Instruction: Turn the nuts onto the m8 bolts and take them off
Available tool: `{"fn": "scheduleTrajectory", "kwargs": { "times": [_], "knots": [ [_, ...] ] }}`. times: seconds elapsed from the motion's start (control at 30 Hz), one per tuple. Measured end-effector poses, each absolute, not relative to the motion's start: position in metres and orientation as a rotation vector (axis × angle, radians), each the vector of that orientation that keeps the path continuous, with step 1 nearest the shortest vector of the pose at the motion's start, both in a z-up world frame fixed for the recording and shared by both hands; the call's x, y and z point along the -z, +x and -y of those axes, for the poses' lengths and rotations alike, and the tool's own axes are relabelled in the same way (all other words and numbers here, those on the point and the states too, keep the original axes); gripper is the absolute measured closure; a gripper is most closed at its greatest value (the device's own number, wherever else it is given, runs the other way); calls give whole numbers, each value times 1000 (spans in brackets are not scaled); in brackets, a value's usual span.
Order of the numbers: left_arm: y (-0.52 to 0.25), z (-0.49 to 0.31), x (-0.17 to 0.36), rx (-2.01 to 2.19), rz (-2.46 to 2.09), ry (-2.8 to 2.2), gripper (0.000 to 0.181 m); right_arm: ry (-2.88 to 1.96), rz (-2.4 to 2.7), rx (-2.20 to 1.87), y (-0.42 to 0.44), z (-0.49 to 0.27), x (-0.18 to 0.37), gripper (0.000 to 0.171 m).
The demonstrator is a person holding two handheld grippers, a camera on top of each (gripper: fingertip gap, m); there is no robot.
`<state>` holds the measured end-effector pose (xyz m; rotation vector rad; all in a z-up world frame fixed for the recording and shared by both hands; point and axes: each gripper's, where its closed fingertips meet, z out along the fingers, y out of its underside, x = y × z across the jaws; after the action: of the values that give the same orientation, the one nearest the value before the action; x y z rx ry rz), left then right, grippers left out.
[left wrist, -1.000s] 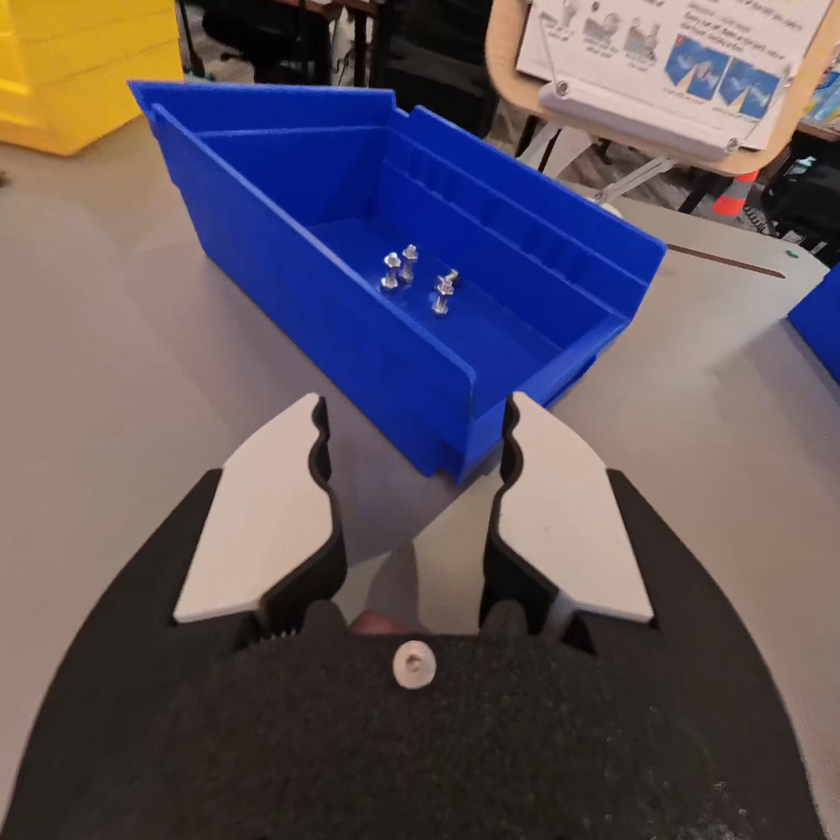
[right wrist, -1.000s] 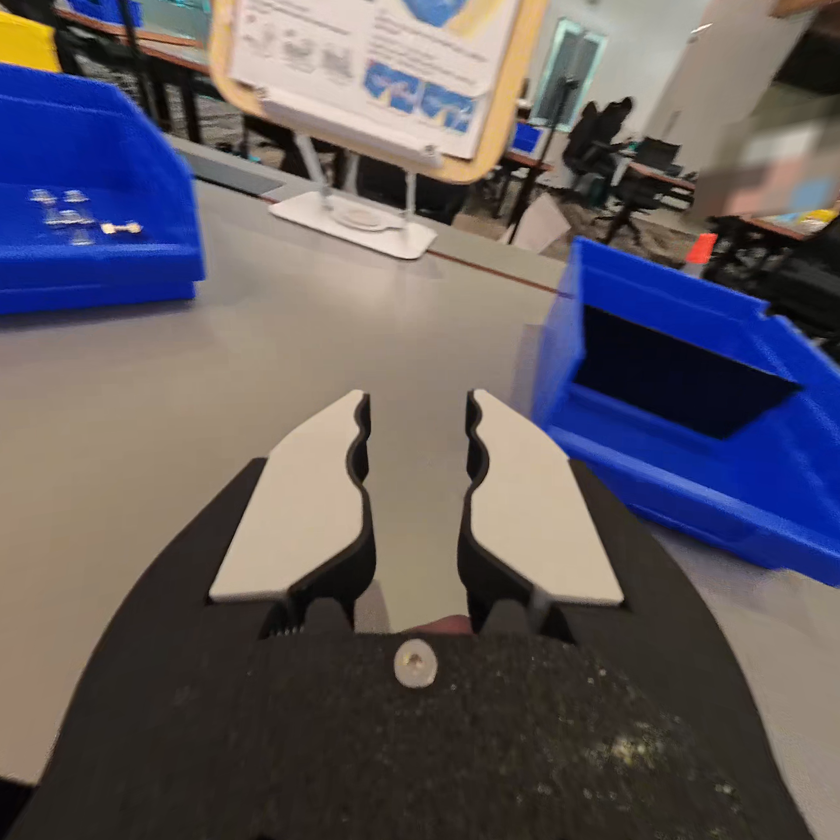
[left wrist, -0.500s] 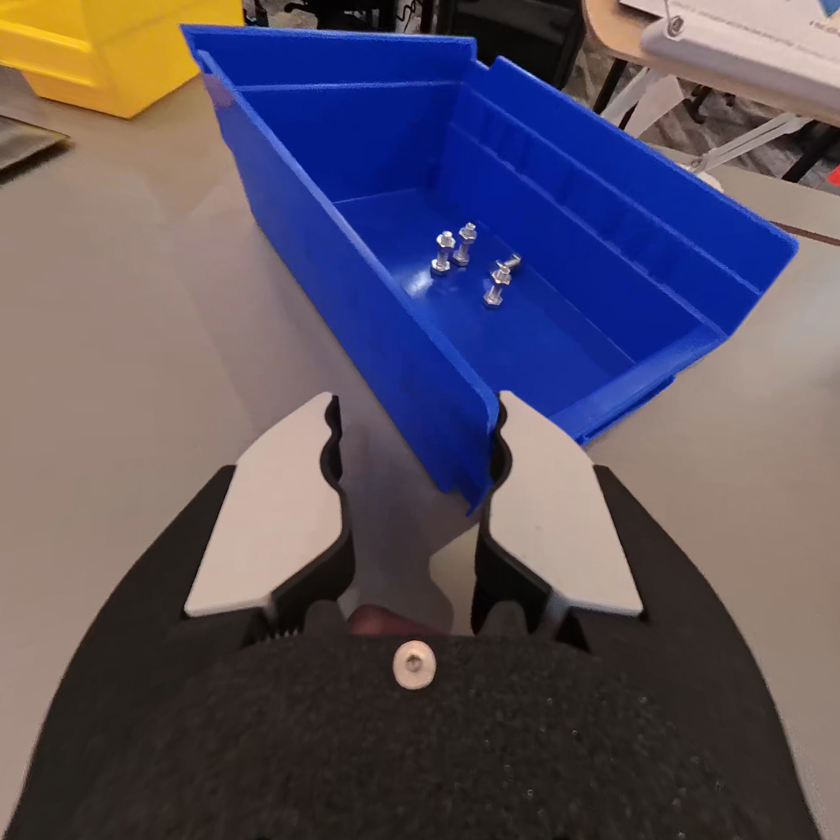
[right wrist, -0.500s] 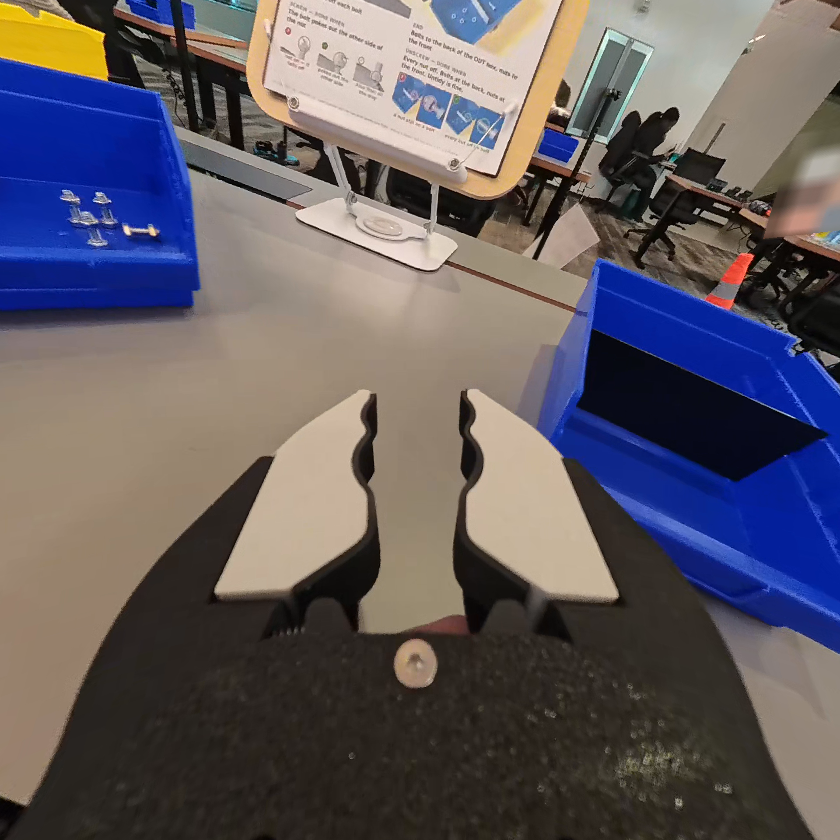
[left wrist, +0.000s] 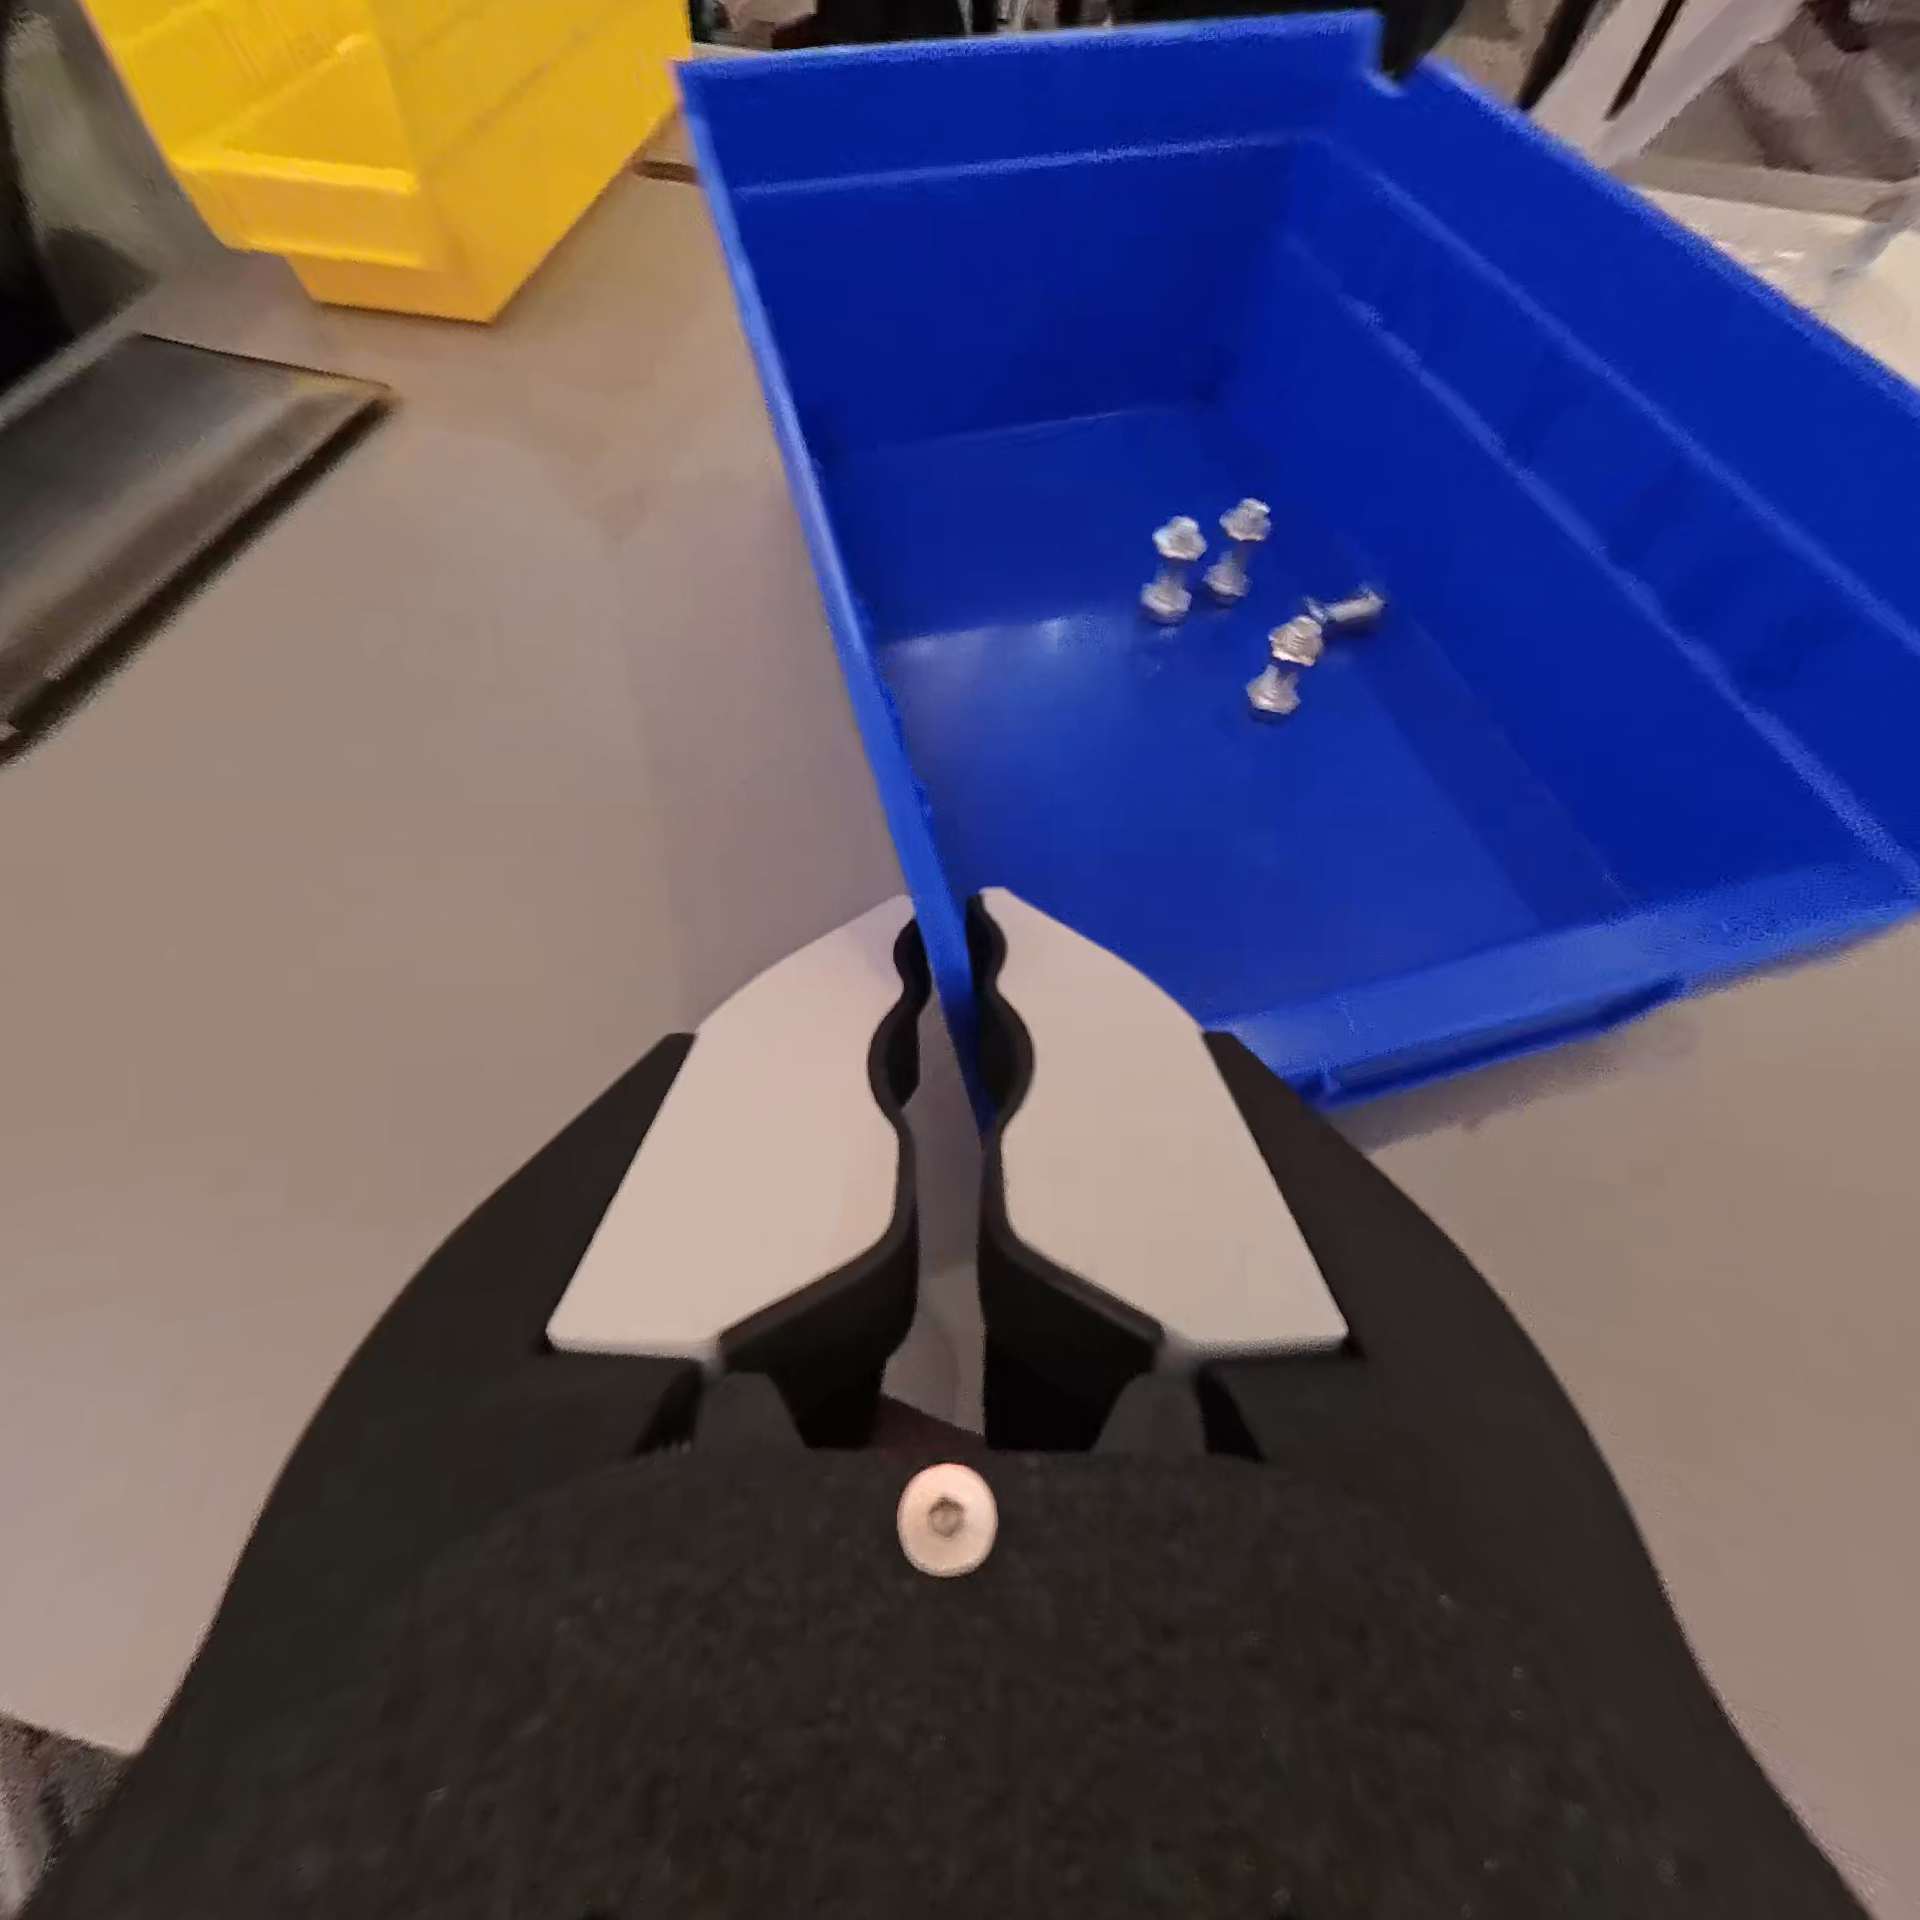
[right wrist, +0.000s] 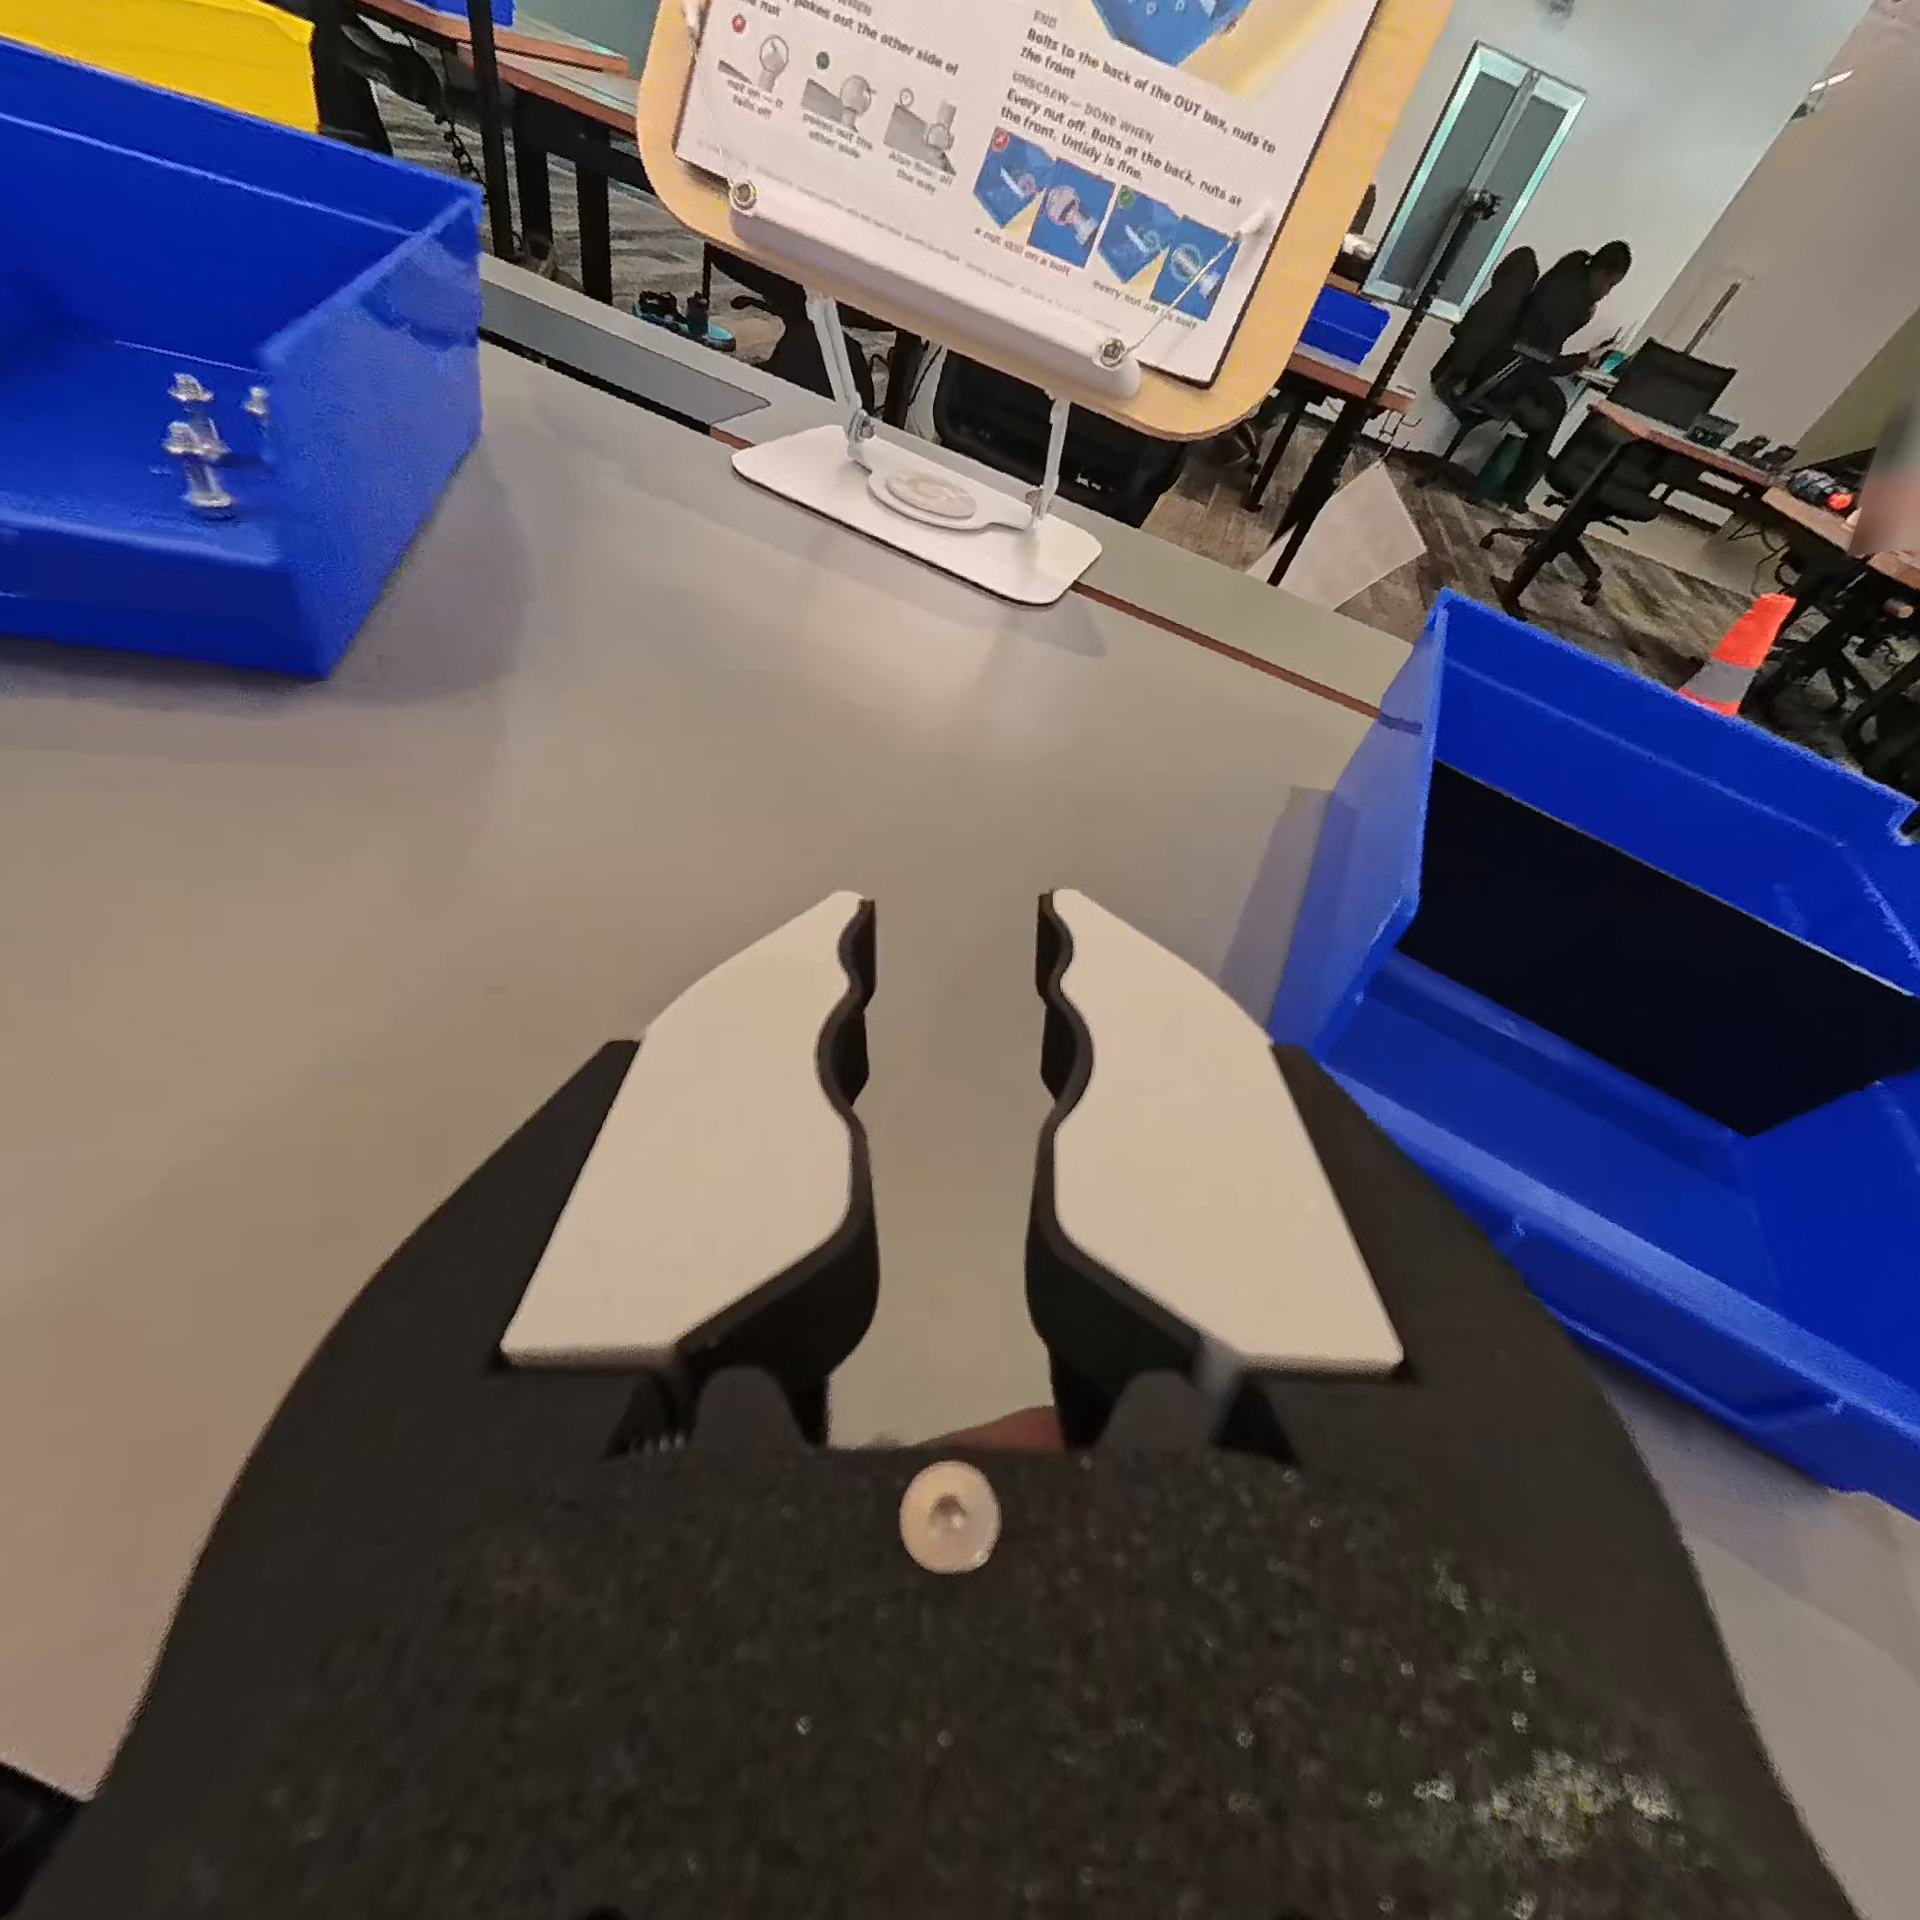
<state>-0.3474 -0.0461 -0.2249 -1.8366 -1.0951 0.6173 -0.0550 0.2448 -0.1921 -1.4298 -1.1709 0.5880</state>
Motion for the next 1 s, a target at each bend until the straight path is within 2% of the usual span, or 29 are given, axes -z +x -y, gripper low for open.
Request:
{"fn": "scheduleTrajectory", "kwargs": {
  "times": [0.17, 0.37, 0.63, 1.0],
  "knots": [
    [-381, 72, 210, -593, 1132, -1756, 179, -1429, 1157, -593, -52, -248, 189, 144],
    [-406, 70, 180, -623, 1039, -1701, 178, -1426, 1166, -583, -53, -247, 187, 145],
    [-444, 82, 165, -540, 1001, -1679, 176, -1431, 1169, -569, -50, -246, 186, 147],
    [-472, 99, 195, -501, 986, -1747, 177, -1453, 1188, -589, -64, -231, 189, 148]
  ]
}}
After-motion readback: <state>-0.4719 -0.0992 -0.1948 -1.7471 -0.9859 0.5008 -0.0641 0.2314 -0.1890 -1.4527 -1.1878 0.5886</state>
